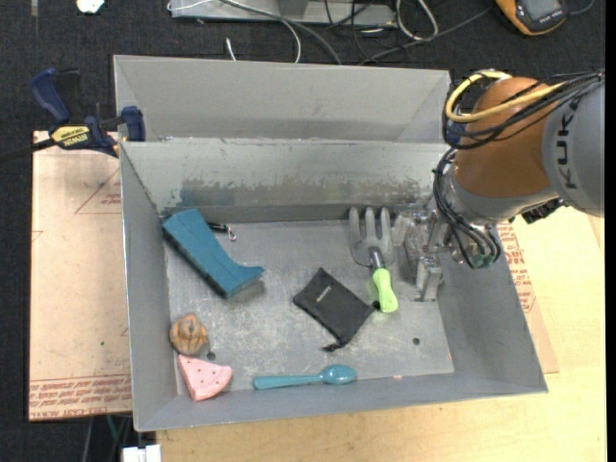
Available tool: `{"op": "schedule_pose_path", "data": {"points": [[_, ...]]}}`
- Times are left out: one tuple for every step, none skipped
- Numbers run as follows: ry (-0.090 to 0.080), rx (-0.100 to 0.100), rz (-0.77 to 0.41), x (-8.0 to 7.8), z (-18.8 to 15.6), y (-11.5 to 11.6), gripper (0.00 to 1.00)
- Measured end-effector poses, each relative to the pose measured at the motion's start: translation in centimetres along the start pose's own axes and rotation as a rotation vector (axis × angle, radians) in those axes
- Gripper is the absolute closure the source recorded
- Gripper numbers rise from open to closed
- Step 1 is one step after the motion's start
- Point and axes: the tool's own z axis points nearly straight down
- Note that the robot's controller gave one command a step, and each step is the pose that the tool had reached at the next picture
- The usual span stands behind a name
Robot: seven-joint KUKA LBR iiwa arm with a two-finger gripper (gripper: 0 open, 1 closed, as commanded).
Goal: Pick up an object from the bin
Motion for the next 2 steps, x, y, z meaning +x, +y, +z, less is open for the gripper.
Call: {"op": "schedule_pose_path", "data": {"points": [[-0.007, 0.001, -0.002, -0.1, -0.5, 0.0, 0.0], [-0.01, -0.001, 0.084, 1.6, 7.3, 6.8, 0.0]]}}
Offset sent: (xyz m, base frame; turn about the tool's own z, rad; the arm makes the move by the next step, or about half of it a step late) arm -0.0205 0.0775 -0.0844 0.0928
